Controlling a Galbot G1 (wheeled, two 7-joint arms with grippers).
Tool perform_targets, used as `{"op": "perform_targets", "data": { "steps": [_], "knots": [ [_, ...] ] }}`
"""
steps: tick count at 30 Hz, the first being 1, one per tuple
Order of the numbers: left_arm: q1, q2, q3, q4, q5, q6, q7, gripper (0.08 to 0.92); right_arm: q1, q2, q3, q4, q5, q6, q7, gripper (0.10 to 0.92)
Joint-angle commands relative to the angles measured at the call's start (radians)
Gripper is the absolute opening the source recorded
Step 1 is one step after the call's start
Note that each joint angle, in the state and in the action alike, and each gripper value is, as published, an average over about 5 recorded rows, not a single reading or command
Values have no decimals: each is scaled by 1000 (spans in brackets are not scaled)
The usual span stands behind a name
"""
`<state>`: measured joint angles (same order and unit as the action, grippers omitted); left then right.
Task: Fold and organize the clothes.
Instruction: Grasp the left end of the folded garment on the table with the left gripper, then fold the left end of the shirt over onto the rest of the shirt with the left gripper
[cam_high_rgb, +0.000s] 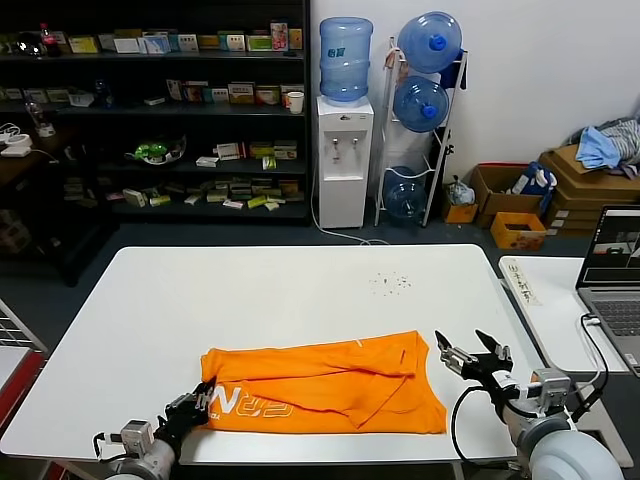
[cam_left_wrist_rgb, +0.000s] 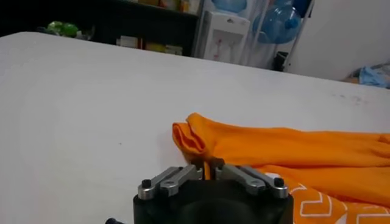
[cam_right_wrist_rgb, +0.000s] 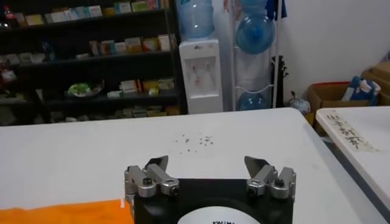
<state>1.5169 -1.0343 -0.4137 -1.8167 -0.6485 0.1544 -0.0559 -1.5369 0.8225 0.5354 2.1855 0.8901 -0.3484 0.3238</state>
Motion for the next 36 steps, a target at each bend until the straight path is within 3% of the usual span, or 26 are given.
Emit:
{"op": "perform_targets", "data": {
  "steps": [1,10,20,26,31,36],
  "knots": [
    [1,2,-12,-38,-9,0,-6,127,12,2,-3,-8,-4,11,-4,823],
    [9,32,-161,-78,116,14,7,107,69,17,-40,-47,-13,19,-4,823],
    [62,201,-476,21,255,43,44,107,142,36,-92,-91,-29,24,-4,823],
    [90,268,-588,77,329,33,52,107,171,46,-117,-106,-38,25,-3,823],
    [120,267,-603,8,343,34,51,107,181,54,-131,-112,-47,23,-2,823],
    [161,231,-505,-194,16,143,-4,107,183,58,-137,-113,-52,20,1,823]
  ]
}}
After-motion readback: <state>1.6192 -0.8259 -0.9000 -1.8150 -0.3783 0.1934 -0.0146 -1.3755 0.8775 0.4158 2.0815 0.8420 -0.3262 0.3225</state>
